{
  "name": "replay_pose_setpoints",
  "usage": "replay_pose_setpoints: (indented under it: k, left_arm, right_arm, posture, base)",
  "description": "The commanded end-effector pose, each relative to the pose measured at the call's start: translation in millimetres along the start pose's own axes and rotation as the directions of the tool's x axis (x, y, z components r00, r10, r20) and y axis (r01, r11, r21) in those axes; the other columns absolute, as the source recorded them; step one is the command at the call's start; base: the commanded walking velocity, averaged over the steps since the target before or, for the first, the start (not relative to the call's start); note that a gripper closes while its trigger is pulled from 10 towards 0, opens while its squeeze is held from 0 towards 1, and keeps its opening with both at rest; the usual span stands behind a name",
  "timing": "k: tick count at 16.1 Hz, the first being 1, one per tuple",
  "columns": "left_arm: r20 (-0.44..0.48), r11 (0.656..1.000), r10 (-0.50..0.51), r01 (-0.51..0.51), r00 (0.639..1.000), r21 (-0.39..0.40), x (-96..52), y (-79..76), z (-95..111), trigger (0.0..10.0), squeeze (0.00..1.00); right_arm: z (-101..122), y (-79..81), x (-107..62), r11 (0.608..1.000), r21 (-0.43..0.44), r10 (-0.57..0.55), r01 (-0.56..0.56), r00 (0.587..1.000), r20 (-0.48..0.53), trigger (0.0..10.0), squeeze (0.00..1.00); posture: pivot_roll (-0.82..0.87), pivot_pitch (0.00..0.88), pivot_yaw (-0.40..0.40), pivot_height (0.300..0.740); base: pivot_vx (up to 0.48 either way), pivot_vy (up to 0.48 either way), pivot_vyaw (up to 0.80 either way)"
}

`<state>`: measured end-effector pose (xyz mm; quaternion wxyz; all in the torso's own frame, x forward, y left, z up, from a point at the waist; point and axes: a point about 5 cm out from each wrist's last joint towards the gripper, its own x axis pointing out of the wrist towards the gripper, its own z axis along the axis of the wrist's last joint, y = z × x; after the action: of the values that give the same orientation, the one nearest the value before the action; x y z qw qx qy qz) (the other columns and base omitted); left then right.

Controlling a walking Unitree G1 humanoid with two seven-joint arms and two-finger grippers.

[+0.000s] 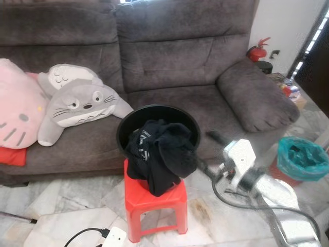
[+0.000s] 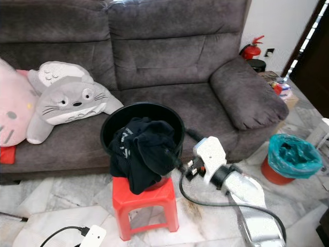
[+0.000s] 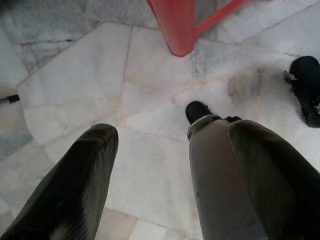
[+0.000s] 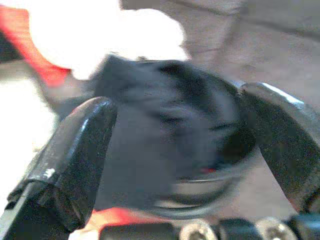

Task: Hang hanger

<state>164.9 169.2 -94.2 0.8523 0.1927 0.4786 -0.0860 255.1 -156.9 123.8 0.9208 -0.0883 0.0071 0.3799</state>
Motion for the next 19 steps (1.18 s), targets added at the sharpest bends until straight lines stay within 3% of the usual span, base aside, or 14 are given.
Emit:
replay_pose_setpoints:
  k: [1, 4, 6, 14, 19]
  left_arm:
    - [-0.010, 1.000, 0.007, -0.007, 1.000, 0.004, -0.7, 1.2, -4.6, 10.0, 0.00]
    - [-0.011, 1.000, 0.003, -0.003, 1.000, 0.011, -0.7, 1.4, -4.9, 10.0, 0.00]
    - [-0.009, 1.000, 0.001, -0.001, 1.000, 0.014, -0.7, 1.5, -4.7, 10.0, 0.00]
    - [-0.008, 1.000, 0.021, -0.021, 1.000, 0.001, -0.6, 2.2, -4.0, 10.0, 0.00]
    - [-0.011, 1.000, 0.021, -0.021, 1.000, 0.005, -0.6, 2.7, -4.0, 10.0, 0.00]
  right_arm:
    - [-3.4, 9.8, -2.9, 0.996, 0.029, 0.082, -0.082, 0.996, -0.017, 10.0, 0.00]
    - [-22.5, 2.3, -8.3, 1.000, -0.021, 0.018, -0.021, 0.993, -0.114, 10.0, 0.00]
    - [-30.2, -5.9, -9.4, 0.999, 0.020, -0.027, 0.029, 0.993, -0.114, 10.0, 0.00]
    - [-34.3, -6.8, 6.9, 0.992, 0.093, 0.090, -0.083, 0.993, -0.075, 10.0, 0.00]
    - [-44.2, -22.4, 8.4, 0.996, 0.083, 0.045, -0.036, 0.993, -0.110, 10.0, 0.00]
  posture:
    - [-0.22, 0.000, 0.018, 0.740]
    - [-0.22, 0.000, 0.021, 0.740]
    - [-0.22, 0.000, 0.022, 0.740]
    - [-0.21, 0.000, 0.018, 0.740]
    - [-0.21, 0.000, 0.020, 0.740]
  base:
    - [0.000, 0.000, 0.00]
    - [0.000, 0.000, 0.00]
    - [0.000, 0.000, 0.00]
    - [0.000, 0.000, 0.00]
    - [0.000, 0.000, 0.00]
